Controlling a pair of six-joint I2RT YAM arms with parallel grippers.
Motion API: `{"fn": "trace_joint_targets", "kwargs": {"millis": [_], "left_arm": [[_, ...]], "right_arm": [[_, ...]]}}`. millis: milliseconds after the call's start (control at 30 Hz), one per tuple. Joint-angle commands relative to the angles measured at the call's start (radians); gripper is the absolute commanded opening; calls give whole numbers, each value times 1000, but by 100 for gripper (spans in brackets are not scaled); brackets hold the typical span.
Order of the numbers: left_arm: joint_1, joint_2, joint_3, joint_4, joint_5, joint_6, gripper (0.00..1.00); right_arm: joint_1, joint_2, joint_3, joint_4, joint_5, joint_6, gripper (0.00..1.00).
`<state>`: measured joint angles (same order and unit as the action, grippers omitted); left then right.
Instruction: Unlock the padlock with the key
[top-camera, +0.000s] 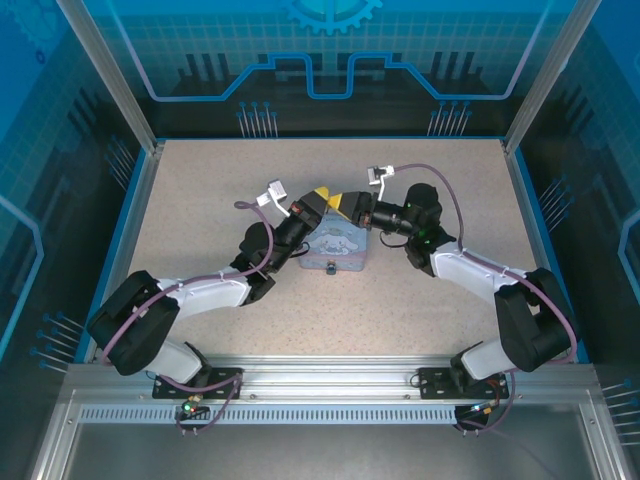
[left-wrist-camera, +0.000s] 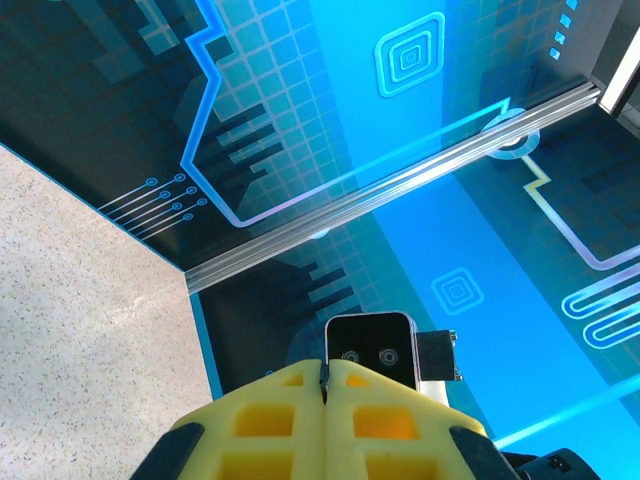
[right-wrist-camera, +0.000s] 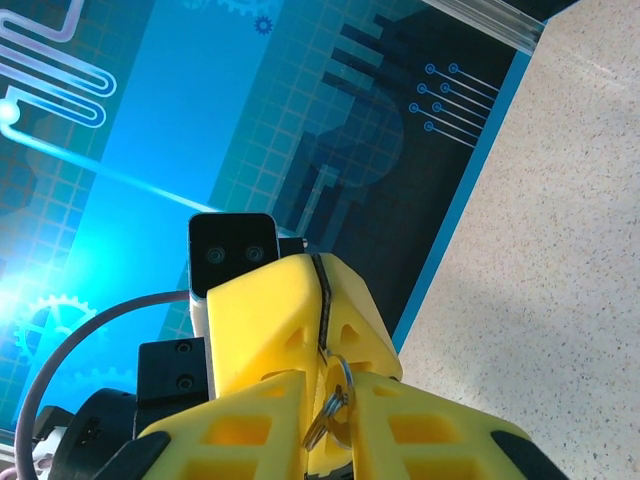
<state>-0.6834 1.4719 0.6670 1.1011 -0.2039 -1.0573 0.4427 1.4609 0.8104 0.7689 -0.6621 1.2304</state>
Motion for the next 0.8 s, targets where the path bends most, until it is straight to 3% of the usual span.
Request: {"fn": "trace_joint_targets", "kwargs": {"millis": [0,767], "left_arm": [[4,10,23,-9,11,-11,0],[3,33,37,-3,14,-17,0]], "right_arm": [[-25,-5,-14,16,-10,-14,21],[-32,8,-16,32,-34,-8,16]]}}
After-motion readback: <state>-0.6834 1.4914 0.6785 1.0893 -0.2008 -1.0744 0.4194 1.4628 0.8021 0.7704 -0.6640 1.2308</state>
